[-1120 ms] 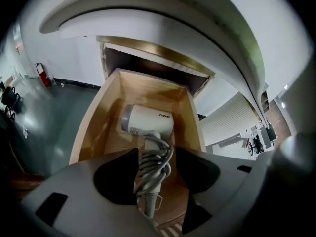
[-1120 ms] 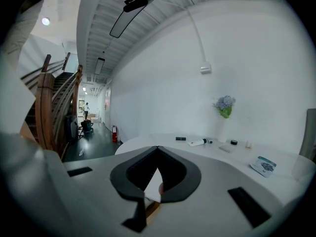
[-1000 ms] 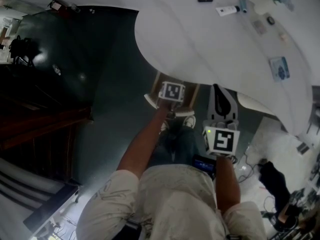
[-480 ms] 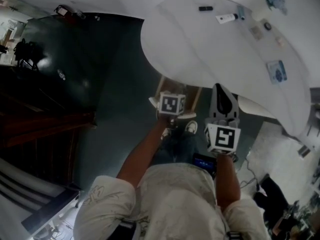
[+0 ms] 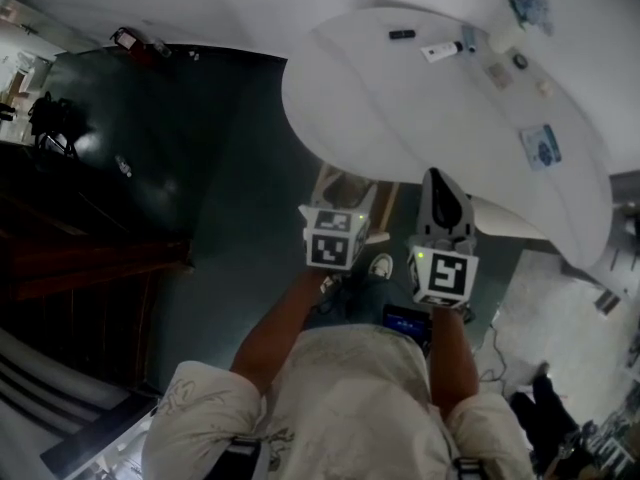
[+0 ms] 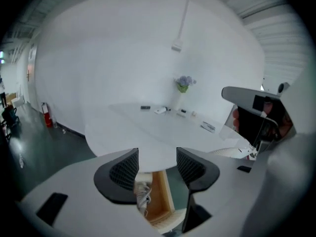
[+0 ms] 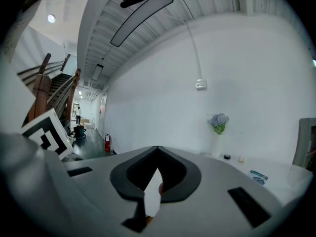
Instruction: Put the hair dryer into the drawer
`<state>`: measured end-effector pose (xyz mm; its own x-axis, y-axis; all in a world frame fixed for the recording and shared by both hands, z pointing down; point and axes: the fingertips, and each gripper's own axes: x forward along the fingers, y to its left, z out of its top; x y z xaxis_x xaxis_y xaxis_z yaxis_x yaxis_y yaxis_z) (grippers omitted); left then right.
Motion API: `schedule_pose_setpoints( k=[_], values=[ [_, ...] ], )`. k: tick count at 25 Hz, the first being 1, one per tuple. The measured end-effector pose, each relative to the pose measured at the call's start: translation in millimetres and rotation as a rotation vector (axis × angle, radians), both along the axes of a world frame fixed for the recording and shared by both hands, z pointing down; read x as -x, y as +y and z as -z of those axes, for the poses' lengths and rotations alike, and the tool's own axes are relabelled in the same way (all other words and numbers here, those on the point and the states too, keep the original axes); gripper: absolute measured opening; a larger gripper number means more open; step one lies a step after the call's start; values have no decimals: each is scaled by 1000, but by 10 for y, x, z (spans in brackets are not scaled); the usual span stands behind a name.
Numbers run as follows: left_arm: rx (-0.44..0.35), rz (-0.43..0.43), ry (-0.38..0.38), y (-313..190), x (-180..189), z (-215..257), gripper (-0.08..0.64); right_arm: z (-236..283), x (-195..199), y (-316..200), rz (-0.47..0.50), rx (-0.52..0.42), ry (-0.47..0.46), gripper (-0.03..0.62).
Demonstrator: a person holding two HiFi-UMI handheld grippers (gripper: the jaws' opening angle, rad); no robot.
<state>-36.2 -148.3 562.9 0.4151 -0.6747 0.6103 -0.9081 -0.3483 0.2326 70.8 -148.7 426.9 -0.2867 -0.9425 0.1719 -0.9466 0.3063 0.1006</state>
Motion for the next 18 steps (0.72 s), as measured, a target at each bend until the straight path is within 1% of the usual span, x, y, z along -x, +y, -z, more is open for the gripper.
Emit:
schedule_pose_setpoints(
  k=[8, 12, 15, 18],
  values=[
    [-392, 4, -7, -167, 10, 1142, 248, 305, -53, 74, -33, -66, -10, 5],
    [-558, -10, 3, -182, -39, 1629, 247, 491, -104, 124, -51, -101, -14, 5],
    [-631, -7, 29, -158, -73, 1881, 245, 622, -139, 170, -67, -126, -11, 4],
    [-661, -7, 42, -122, -153, 2006, 237, 709, -207, 213, -88, -145, -9, 5]
  ],
)
